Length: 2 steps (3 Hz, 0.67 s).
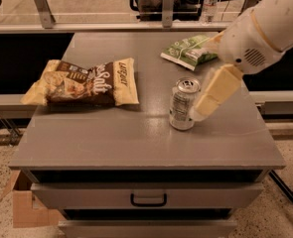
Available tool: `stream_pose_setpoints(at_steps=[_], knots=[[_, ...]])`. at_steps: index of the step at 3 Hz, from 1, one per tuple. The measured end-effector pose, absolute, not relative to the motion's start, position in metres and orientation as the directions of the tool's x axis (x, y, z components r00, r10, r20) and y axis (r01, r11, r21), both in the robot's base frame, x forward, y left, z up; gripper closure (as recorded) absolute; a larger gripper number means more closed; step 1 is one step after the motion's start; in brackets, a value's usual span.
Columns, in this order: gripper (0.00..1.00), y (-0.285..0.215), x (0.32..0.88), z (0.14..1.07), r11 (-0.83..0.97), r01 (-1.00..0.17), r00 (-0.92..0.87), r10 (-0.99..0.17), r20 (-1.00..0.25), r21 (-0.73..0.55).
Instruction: Pick brown chip bag
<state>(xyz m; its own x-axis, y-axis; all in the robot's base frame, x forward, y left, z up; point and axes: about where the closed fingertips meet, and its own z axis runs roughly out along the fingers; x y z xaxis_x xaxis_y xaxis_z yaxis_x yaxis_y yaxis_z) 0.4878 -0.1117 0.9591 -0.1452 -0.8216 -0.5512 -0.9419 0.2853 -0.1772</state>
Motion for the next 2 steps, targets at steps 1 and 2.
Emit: stream_pose_setpoints(at_steps=[1, 2], knots=[[0.00, -0.0837, 0.4977, 0.9512, 0.300, -0.935, -0.131, -0.785, -0.605, -0.187], [0.00, -0.0803, 0.5013, 0.9529, 0.307, -0.931, -0.126, -0.779, -0.614, -0.199]])
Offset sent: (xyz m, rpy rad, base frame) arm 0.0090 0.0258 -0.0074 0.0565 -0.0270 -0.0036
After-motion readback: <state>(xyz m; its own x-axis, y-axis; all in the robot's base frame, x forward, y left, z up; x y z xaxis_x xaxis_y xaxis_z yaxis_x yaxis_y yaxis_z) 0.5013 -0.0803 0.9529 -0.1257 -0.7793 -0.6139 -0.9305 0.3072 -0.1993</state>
